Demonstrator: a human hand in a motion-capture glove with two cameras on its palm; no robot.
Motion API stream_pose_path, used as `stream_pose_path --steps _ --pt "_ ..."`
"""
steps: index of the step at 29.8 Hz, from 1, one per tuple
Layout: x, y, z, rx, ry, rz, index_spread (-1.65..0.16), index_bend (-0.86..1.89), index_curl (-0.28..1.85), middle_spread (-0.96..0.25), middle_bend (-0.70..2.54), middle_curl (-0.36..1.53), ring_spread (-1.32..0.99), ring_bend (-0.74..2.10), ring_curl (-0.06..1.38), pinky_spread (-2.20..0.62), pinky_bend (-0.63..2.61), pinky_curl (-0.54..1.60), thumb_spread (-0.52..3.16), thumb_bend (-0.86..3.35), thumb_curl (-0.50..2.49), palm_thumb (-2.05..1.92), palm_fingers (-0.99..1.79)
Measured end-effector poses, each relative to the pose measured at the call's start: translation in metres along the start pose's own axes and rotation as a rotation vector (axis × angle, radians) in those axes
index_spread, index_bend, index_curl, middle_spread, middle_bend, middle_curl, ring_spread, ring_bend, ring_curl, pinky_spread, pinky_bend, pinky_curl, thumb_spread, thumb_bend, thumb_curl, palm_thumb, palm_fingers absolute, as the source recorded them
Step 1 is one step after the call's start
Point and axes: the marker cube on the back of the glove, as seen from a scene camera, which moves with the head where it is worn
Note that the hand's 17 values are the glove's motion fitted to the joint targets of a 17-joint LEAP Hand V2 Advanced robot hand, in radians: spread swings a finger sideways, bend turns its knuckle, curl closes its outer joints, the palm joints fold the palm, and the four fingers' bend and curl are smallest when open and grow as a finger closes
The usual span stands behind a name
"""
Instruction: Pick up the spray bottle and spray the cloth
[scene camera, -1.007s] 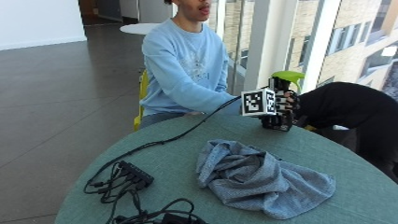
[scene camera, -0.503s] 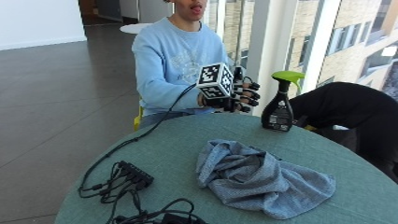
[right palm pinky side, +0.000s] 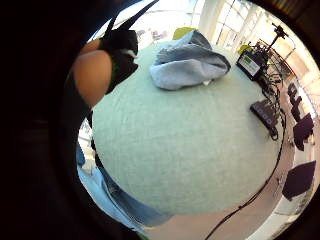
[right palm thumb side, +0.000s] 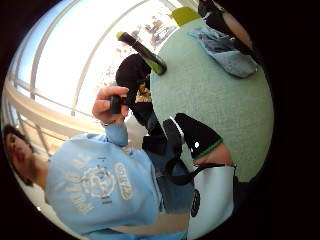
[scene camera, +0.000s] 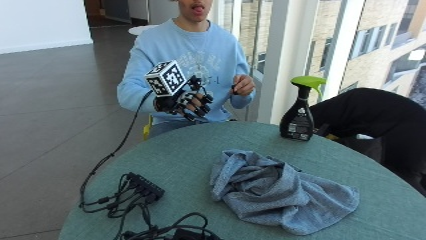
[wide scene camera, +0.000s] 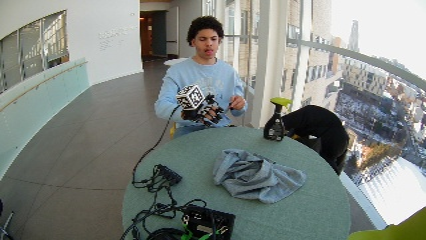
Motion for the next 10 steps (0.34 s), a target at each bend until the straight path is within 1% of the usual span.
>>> stream_pose_path --steps 5,10 --pt "0.023 0.030 -0.007 0.011 0.009 0.053 -0.36 0.12 0.22 -0.09 0.27 0.44 -0.03 0.36 0.35 0.21 0.29 0.36 1.05 -0.02 0.39 0.70 0.64" --pt "0.032 0.041 -0.009 0.012 0.026 0.066 -0.36 0.12 0.22 -0.09 0.28 0.44 -0.02 0.35 0.35 0.21 0.28 0.36 1.06 -0.02 0.38 0.70 0.65"
